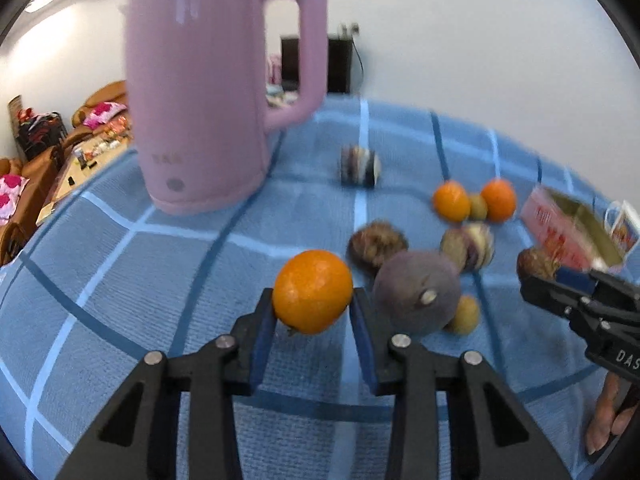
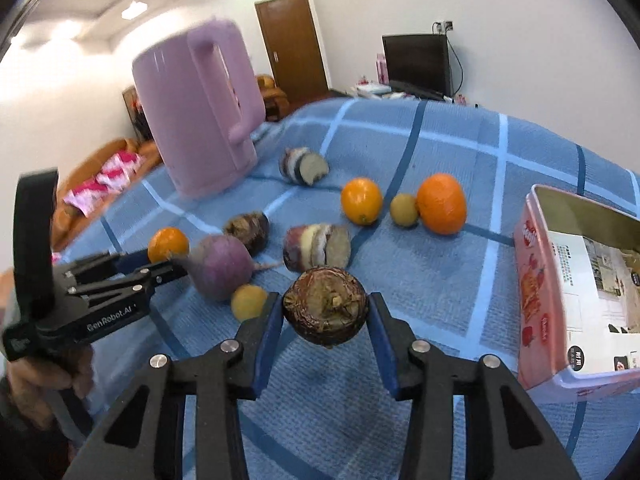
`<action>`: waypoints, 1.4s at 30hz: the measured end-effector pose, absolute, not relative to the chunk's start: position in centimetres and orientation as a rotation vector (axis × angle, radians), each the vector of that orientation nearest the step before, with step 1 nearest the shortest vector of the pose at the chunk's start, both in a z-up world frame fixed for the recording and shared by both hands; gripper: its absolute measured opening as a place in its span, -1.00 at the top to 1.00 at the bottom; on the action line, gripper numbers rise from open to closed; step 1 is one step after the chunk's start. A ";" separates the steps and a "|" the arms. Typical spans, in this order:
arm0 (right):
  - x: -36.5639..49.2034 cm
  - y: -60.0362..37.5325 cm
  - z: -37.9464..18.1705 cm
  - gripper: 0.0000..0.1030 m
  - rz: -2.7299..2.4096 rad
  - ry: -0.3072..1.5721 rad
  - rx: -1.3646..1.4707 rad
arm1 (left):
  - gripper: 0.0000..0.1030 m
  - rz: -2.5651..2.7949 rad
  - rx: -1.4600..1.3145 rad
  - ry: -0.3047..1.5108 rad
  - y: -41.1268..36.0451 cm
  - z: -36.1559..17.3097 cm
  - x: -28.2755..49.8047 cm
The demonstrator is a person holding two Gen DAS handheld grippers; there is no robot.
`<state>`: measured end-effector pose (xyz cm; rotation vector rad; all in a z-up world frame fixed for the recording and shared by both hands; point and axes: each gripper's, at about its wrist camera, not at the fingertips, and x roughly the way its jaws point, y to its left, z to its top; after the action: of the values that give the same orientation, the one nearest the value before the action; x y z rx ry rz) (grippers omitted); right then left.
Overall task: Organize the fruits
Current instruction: 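Grasp an orange with the left tool while the right tool grasps a mangosteen, then lower the orange and mangosteen into the pink tin and open both tools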
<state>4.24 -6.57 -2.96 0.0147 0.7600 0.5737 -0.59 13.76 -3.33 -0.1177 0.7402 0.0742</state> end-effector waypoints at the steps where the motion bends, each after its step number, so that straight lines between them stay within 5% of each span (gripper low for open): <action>1: 4.1 -6.7 -2.6 0.13 0.570 0.739 0.022 | 0.25 0.071 -0.136 0.701 13.8 -2.9 -1.1; 11: 3.5 -12.6 1.2 0.13 0.473 0.569 0.126 | 0.25 0.002 -0.116 0.520 8.6 0.6 -2.6; 31: 7.1 -25.8 -0.7 0.13 0.050 0.618 0.037 | 0.25 -0.292 0.011 0.550 -10.9 1.3 5.7; 42: 8.9 -26.7 -2.8 0.13 -0.009 0.708 -0.015 | 0.25 -0.291 0.029 0.662 -13.6 -1.8 8.6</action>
<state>8.91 -26.67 -2.81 -0.0147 0.7081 -0.0095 8.61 -13.56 -1.83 0.0294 0.6618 -0.2912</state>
